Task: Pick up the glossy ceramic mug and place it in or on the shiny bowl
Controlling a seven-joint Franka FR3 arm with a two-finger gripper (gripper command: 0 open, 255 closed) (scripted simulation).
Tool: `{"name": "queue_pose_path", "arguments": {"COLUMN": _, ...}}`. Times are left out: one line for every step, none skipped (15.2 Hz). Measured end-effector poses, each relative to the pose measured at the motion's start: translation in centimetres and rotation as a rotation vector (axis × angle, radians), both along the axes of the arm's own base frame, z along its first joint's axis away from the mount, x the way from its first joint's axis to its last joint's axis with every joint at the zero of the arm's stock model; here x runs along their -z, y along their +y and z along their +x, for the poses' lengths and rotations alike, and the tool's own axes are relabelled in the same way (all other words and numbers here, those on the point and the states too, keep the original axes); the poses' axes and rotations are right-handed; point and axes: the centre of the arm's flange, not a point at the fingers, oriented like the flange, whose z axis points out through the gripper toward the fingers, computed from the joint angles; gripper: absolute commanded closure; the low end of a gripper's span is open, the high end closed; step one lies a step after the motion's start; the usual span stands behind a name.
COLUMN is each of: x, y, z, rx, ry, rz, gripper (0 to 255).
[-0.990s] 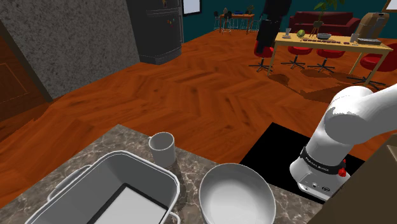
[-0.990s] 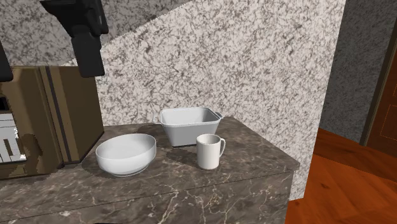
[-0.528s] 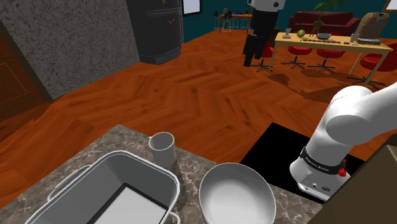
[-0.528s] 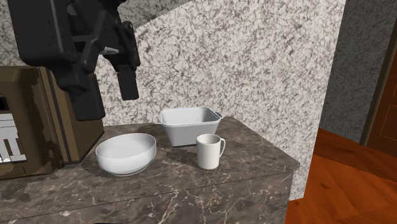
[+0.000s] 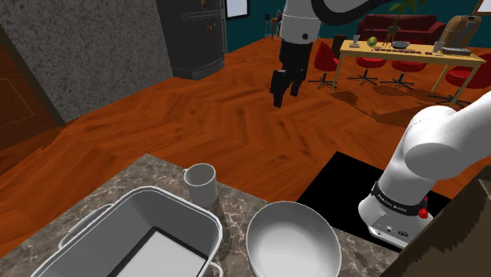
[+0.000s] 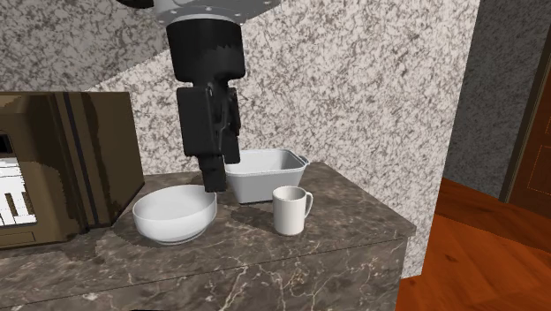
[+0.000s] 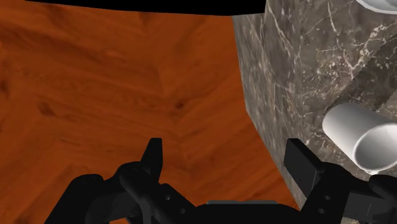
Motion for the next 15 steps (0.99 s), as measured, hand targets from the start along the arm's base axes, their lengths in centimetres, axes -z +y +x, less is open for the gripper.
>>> {"name": "queue_pose_path", "arguments": {"x": 0.8, "y": 1.2, "z": 0.5, "rx": 0.005, "ry": 0.002, "rz": 0.003, "gripper": 0}}
{"name": "queue_pose_path", "arguments": {"x": 1.5, "y": 2.0, "z": 0.8, "rx": 0.009, "ry": 0.003, "rz": 0.005, "gripper": 0}}
{"name": "queue_pose_path", "arguments": {"x": 2.1, "y": 3.0, "z": 0.9, "rx": 0.014, "ry": 0.004, "rz": 0.007, "gripper": 0}}
{"name": "queue_pose_path", "arguments": {"x": 2.7, "y": 4.2, "z": 1.5, "rx": 0.018, "ry": 0.005, "rz": 0.009, "gripper": 0}}
{"name": "queue_pose_path", "arguments": {"x": 3.5, "y": 5.3, "z": 1.8, "rx": 0.022, "ry": 0.007, "rz": 0.012, "gripper": 0}}
{"name": "queue_pose_path", "arguments": {"x": 4.1, "y": 6.4, "z": 2.2, "rx": 0.027, "ry": 0.009, "rz": 0.014, "gripper": 0}}
{"name": "queue_pose_path", "arguments": {"x": 4.7, "y": 7.3, "z": 2.7, "rx": 0.031, "ry": 0.01, "rz": 0.017, "gripper": 0}}
{"name": "queue_pose_path", "arguments": {"x": 5.2, "y": 8.5, "z": 3.1, "rx": 0.035, "ry": 0.011, "rz": 0.019, "gripper": 0}}
{"name": "queue_pose_path", "arguments": {"x": 6.1, "y": 9.3, "z": 3.6, "rx": 0.04, "ry": 0.013, "rz": 0.021, "gripper": 0}}
{"name": "queue_pose_path", "arguments": {"x": 6.6, "y": 10.5, "z": 4.1, "rx": 0.044, "ry": 0.015, "rz": 0.024, "gripper": 0}}
{"name": "queue_pose_path", "arguments": {"x": 7.4, "y": 11.5, "z": 4.4, "rx": 0.048, "ry": 0.016, "rz": 0.026, "gripper": 0}}
{"name": "queue_pose_path", "arguments": {"x": 8.0, "y": 12.5, "z": 4.8, "rx": 0.053, "ry": 0.018, "rz": 0.028, "gripper": 0}}
{"name": "queue_pose_path", "arguments": {"x": 8.7, "y": 13.5, "z": 5.1, "rx": 0.057, "ry": 0.019, "rz": 0.031, "gripper": 0}}
{"name": "queue_pose_path", "arguments": {"x": 9.6, "y": 14.6, "z": 5.5, "rx": 0.061, "ry": 0.02, "rz": 0.033, "gripper": 0}}
{"name": "queue_pose_path", "arguments": {"x": 10.2, "y": 15.7, "z": 5.9, "rx": 0.065, "ry": 0.022, "rz": 0.036, "gripper": 0}}
